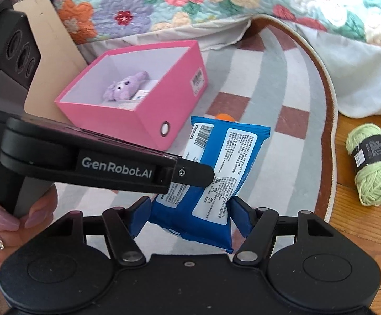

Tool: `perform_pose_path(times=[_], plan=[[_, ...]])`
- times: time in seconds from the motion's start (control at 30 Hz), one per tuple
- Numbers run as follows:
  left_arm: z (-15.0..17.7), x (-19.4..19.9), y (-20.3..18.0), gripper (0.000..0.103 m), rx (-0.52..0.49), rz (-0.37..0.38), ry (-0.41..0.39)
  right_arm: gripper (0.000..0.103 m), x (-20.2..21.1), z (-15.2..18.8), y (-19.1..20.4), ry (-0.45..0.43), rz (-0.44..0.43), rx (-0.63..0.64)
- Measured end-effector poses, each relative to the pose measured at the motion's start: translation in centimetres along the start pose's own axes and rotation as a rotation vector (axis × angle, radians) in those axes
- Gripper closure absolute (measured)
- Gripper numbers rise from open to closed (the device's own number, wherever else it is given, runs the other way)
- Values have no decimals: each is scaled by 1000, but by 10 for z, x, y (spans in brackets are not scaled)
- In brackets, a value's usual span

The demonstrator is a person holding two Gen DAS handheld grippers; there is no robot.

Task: Organize objects
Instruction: 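Lift and carry the blue packet with the left tool over the pink box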

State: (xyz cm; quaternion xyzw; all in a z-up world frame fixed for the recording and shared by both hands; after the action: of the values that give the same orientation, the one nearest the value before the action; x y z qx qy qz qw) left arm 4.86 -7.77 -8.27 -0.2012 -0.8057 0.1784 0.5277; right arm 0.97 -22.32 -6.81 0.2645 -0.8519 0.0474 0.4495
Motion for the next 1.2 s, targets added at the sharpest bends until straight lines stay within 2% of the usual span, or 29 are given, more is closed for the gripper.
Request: perform_pose_path(times=[0.4, 0.53, 0.87, 1.2], plan=[[-1, 55, 0, 80, 6, 8, -84, 35, 30, -19, 31, -61, -21, 60], [-1, 71, 1, 80, 3, -13, -102, 37, 36, -28, 40, -78, -23, 76], [-2, 108, 21, 80, 42, -49, -158, 40, 36, -52, 66, -88, -67, 155], [2, 137, 39, 80, 79, -54, -197, 41, 39, -66, 90, -97, -99, 211]])
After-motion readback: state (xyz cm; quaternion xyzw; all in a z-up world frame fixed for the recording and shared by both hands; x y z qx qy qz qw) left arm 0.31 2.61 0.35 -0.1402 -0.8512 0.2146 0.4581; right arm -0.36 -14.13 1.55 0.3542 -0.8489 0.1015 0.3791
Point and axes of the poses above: each gripper's, at about its wrist camera, not at the fingertips, and x roughly against the way its jaws point, y to its left, z to its underside, the point moved 1 cm from there along -x, roughly the way its jaws point, and after that the axes turned 11 degrees about x, right-handed, at the moved point
